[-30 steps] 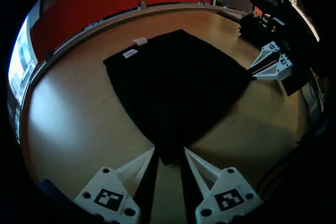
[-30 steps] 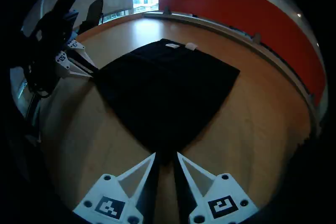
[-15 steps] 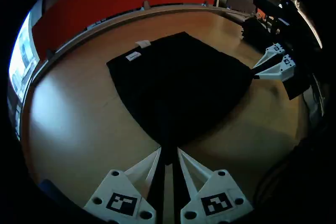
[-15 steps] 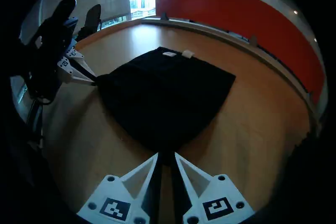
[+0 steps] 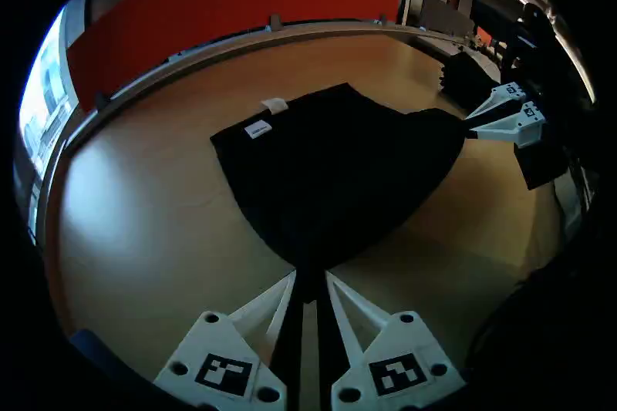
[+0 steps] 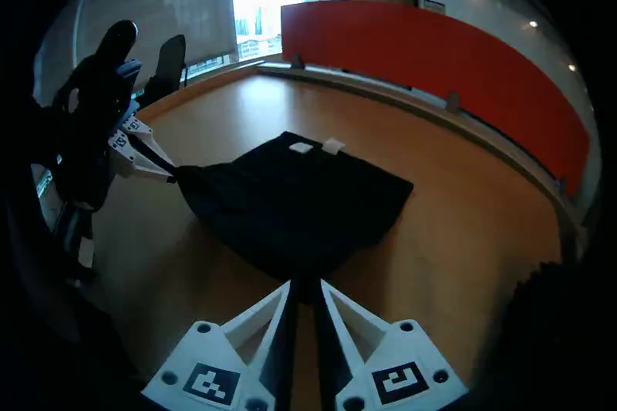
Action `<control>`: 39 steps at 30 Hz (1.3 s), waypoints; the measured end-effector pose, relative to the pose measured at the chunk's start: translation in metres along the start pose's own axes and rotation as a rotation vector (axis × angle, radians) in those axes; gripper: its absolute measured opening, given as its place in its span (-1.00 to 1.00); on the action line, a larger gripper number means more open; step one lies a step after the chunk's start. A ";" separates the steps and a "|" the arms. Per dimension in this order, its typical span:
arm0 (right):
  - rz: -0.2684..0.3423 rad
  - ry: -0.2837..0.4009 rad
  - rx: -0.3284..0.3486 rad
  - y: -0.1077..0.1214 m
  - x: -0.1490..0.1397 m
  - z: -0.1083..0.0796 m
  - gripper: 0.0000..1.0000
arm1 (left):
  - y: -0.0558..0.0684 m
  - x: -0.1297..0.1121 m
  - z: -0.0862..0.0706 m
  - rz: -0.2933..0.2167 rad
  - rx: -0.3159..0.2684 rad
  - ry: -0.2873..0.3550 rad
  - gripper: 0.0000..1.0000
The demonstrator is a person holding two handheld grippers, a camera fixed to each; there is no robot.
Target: Fold towel
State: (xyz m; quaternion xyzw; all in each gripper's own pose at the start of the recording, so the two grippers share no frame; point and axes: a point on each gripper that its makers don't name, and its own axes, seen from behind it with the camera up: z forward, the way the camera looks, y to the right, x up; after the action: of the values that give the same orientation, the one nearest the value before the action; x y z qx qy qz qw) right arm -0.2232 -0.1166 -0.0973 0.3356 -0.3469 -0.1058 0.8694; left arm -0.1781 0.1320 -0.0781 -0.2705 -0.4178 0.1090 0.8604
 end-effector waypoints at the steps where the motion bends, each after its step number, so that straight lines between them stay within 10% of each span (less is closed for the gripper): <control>1: -0.001 0.005 -0.002 -0.001 0.003 -0.003 -0.75 | 0.001 0.002 -0.003 -0.001 0.001 0.003 -0.79; 39: -0.008 0.075 -0.012 -0.014 0.056 -0.070 -0.75 | 0.019 0.039 -0.072 -0.002 -0.014 0.022 -0.79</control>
State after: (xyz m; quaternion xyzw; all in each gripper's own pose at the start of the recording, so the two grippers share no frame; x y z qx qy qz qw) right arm -0.1338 -0.1152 -0.1144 0.3355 -0.3123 -0.0986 0.8833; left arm -0.0967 0.1372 -0.0994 -0.2772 -0.4093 0.1023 0.8632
